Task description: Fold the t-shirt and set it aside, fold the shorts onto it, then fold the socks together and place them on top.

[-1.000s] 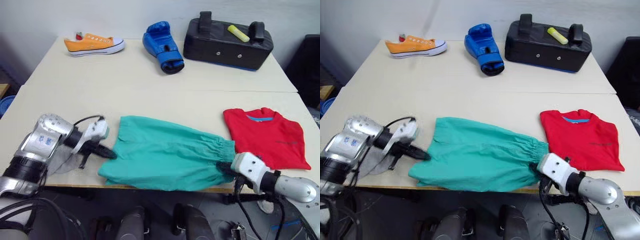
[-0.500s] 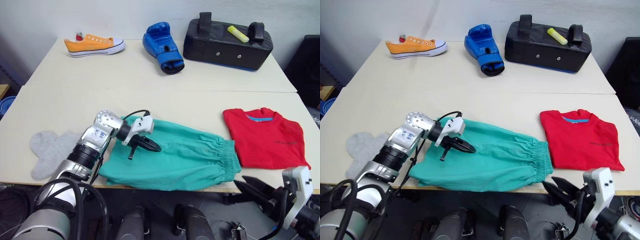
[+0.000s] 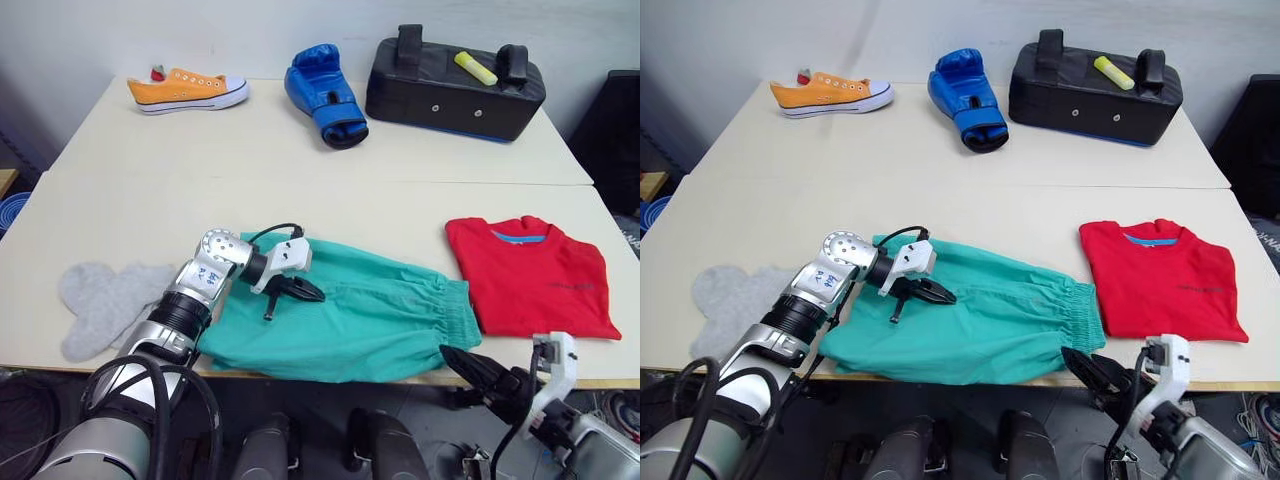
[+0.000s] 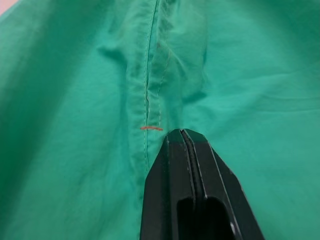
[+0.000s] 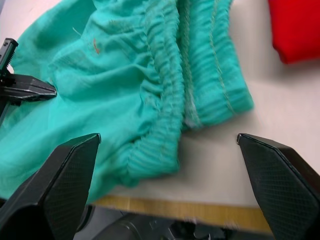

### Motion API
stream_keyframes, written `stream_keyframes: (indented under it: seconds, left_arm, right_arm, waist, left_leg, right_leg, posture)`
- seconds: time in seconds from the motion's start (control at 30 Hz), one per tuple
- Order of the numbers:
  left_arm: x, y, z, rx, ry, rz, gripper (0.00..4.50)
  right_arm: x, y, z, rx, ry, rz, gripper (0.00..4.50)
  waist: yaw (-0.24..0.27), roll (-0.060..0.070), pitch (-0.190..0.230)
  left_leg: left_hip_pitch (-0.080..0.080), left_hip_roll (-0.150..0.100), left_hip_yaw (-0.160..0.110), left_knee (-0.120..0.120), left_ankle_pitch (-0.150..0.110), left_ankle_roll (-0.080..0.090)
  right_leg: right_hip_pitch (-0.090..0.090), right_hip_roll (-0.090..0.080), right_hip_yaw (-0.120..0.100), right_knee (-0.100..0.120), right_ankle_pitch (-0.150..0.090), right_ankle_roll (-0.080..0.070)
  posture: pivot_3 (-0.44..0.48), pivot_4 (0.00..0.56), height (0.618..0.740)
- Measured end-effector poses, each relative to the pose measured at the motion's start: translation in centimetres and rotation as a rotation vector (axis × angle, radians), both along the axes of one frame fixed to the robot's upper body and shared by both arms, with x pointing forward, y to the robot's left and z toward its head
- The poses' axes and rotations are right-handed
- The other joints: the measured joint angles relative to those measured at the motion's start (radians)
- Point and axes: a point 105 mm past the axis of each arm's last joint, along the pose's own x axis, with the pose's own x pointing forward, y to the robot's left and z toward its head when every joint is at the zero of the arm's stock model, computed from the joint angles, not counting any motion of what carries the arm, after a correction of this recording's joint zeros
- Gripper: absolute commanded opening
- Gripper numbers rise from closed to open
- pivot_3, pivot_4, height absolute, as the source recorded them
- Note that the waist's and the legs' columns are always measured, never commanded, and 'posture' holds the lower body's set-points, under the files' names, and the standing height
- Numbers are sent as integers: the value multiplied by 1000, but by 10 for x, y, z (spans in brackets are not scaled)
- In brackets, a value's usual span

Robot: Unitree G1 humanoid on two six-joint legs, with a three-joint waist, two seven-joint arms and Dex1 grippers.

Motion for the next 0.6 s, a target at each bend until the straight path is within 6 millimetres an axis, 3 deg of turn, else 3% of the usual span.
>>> stream_keyframes:
  seconds: [0.1,0.3,0.5,0.53,0.6]
  left_arm:
    - [1,0,0,4,-2,8,0]
    - [2,-1,0,2,-11,14,0]
    - [4,-2,0,-5,-25,33,0]
    - [4,-2,0,-6,-30,39,0]
    - [6,-2,0,-7,-37,51,0]
  right_arm:
    - [11,8,1,29,-19,18,4476]
    - [34,30,1,77,-31,86,2506]
    - [45,31,9,89,-57,91,409]
    - [46,30,11,84,-66,96,128]
    - [49,29,19,65,-95,113,53]
  waist:
    - [-7,-1,-1]
    - [-18,-2,-2]
    - [-16,-2,-2]
    - [-16,-2,-2]
    - [-17,-2,-2]
  left_leg:
    - [0,0,0,0,0,0]
    - [0,0,0,-1,1,-1]
    - [-1,0,0,0,3,-5]
    - [-1,0,0,0,2,-3]
    - [-1,0,0,0,1,0]
  right_leg:
    - [0,0,0,0,0,0]
    - [-1,0,0,1,-1,-1]
    - [-1,0,0,1,0,-1]
    - [-1,0,0,1,0,-1]
    - [-1,0,0,1,0,0]
  posture:
    - [0,150,740]
    - [0,150,740]
    - [0,150,740]
    - [0,150,740]
    - [0,150,740]
